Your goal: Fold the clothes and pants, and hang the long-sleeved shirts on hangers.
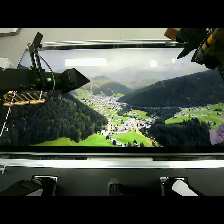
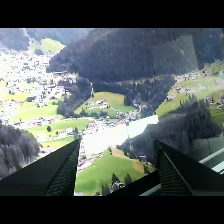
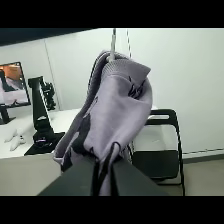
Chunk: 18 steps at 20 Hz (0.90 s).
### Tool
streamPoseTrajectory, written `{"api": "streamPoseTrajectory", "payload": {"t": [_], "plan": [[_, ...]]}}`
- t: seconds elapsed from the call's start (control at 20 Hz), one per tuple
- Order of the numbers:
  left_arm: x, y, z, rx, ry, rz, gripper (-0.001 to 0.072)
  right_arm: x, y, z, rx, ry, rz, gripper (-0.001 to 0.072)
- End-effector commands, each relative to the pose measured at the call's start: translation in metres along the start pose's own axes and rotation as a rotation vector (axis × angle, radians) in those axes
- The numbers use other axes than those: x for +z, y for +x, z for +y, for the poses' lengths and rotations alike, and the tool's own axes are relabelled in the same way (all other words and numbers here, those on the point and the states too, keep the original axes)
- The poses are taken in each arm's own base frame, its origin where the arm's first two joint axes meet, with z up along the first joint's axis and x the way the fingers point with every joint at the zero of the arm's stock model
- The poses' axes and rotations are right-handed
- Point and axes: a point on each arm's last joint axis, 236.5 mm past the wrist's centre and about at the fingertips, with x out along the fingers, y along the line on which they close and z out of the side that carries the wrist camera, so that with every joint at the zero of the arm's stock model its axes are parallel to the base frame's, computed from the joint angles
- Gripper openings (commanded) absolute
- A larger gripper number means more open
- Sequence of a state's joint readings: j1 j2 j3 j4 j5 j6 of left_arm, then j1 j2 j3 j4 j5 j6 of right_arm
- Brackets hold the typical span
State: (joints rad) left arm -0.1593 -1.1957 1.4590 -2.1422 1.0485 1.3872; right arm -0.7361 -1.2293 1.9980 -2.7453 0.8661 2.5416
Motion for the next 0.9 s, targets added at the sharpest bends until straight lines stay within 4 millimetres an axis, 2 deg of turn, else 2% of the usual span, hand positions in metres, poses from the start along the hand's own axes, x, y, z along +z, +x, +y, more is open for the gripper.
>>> {"api": "streamPoseTrajectory", "payload": {"t": [0.0, 0.2, 0.4, 0.45, 0.55, 0.6, 0.85], "plan": [[-0.003, 0.002, -0.004, -0.006, 0.006, 0.008, 0.0539, -0.014, 0.016, -0.004, -0.004, 0.009, 0.018, 0.0043], [-0.006, 0.003, -0.007, -0.011, 0.012, 0.014, 0.0538, -0.032, 0.021, 0.001, -0.002, -0.037, 0.065, 0.0044], [-0.007, 0.003, -0.008, -0.013, 0.013, 0.015, 0.0539, -0.034, 0.021, -0.001, -0.012, -0.036, 0.073, 0.0048], [-0.007, 0.003, -0.008, -0.012, 0.013, 0.015, 0.0539, -0.035, 0.02, -0.004, -0.018, -0.038, 0.085, 0.0075], [-0.006, 0.003, -0.008, -0.013, 0.013, 0.015, 0.054, -0.034, 0.013, -0.014, -0.043, -0.025, 0.113, 0.0273], [-0.006, 0.003, -0.008, -0.012, 0.014, 0.014, 0.054, -0.03, 0.009, -0.021, -0.056, -0.012, 0.119, 0.0343], [-0.003, 0.003, -0.004, 0.003, 0.023, 0.001, 0.0545, -0.004, -0.032, -0.064, -0.107, 0.074, 0.185, 0.0525]]}}
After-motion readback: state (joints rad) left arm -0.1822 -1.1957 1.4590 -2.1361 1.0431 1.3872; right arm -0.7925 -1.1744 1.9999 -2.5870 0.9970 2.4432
